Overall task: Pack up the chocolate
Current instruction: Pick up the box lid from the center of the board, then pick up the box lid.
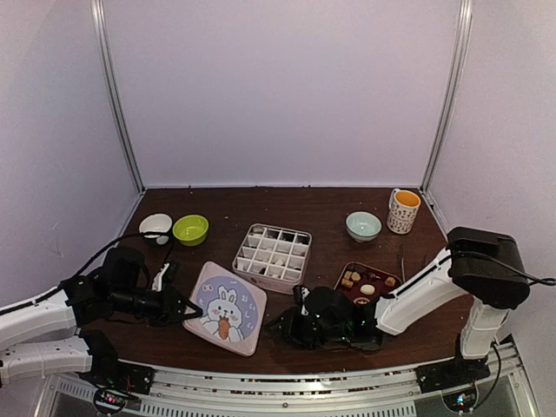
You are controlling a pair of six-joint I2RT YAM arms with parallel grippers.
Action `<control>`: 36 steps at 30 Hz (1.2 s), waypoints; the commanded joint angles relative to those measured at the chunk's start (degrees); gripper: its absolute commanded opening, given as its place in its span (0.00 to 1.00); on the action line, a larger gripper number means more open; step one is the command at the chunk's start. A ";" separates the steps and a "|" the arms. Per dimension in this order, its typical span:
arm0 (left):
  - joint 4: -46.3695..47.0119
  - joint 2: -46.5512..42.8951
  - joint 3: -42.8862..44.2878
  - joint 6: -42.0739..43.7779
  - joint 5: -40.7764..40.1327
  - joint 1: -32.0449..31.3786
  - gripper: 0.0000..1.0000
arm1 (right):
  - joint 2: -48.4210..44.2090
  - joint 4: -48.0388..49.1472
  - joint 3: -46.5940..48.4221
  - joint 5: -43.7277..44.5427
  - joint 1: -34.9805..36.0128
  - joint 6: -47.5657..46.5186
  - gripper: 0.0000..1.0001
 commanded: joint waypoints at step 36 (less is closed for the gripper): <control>32.03 10.54 25.51 -3.20 12.04 -0.17 0.00 | -44.57 -9.83 -5.97 9.80 -4.88 -26.16 0.86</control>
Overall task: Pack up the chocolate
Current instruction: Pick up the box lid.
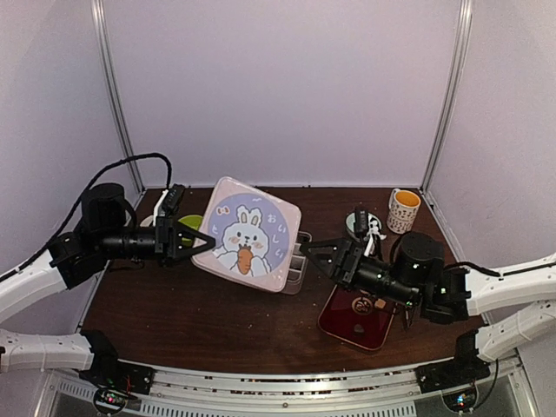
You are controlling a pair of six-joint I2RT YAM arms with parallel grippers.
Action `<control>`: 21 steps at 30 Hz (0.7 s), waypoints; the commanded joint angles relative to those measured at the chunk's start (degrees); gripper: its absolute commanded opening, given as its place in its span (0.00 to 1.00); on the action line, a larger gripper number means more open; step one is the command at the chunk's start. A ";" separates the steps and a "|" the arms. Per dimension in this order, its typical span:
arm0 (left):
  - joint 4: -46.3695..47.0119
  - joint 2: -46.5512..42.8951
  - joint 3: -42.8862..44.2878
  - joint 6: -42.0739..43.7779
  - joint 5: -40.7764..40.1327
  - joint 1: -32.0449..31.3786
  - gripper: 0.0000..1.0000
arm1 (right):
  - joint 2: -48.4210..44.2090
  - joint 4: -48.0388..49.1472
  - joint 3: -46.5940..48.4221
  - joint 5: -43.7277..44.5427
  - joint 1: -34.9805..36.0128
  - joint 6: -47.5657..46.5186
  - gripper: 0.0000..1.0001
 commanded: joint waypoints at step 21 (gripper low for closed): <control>32.38 8.93 5.72 -11.06 9.95 -0.24 0.02 | -2.44 -9.73 13.17 -11.44 -6.73 -7.12 0.49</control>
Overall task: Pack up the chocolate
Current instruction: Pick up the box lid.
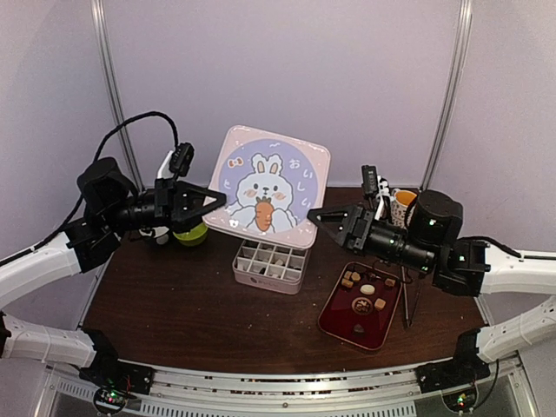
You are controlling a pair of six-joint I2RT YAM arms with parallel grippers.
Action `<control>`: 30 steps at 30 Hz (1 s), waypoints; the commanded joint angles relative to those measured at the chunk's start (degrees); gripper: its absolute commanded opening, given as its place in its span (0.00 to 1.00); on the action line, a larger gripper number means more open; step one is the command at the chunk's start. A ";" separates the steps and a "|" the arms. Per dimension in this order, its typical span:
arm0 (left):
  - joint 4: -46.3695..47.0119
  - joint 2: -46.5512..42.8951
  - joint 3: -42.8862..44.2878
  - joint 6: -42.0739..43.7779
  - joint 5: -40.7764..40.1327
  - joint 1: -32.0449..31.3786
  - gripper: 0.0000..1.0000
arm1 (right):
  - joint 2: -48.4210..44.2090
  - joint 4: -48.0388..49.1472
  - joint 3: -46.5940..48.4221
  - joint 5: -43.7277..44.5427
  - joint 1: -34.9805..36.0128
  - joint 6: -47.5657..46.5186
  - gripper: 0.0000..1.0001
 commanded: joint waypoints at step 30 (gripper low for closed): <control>-22.03 8.99 7.65 19.73 -10.62 -0.15 0.36 | 6.21 4.78 -1.13 -4.34 -5.52 8.47 0.00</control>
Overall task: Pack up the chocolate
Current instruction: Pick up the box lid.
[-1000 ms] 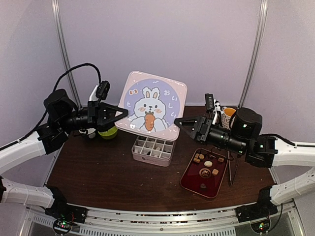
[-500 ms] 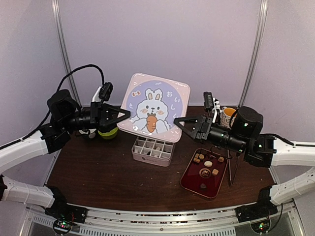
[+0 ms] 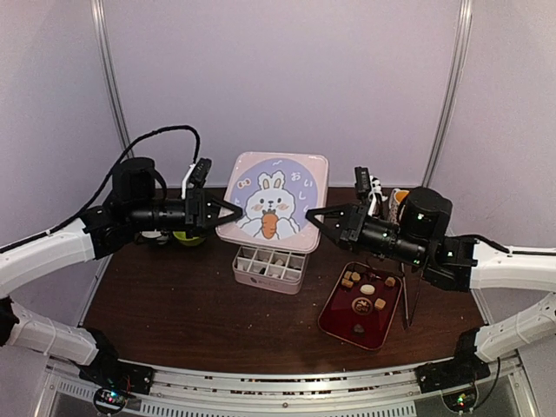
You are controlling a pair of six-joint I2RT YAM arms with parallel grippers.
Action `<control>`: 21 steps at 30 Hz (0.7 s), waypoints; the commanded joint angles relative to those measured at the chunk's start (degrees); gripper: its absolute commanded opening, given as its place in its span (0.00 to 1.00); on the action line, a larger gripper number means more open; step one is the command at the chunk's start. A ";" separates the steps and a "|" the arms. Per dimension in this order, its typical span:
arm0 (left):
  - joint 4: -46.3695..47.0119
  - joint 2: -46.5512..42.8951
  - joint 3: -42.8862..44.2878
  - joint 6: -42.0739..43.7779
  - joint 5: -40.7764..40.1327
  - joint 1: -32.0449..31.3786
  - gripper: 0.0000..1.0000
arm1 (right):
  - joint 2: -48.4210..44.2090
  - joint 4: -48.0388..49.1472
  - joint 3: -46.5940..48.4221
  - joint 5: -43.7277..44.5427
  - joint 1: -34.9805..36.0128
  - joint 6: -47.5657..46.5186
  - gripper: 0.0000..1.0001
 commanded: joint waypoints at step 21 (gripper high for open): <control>-4.98 19.72 6.84 17.70 -6.82 4.90 0.51 | 15.94 10.48 -5.32 5.24 -5.25 6.34 0.00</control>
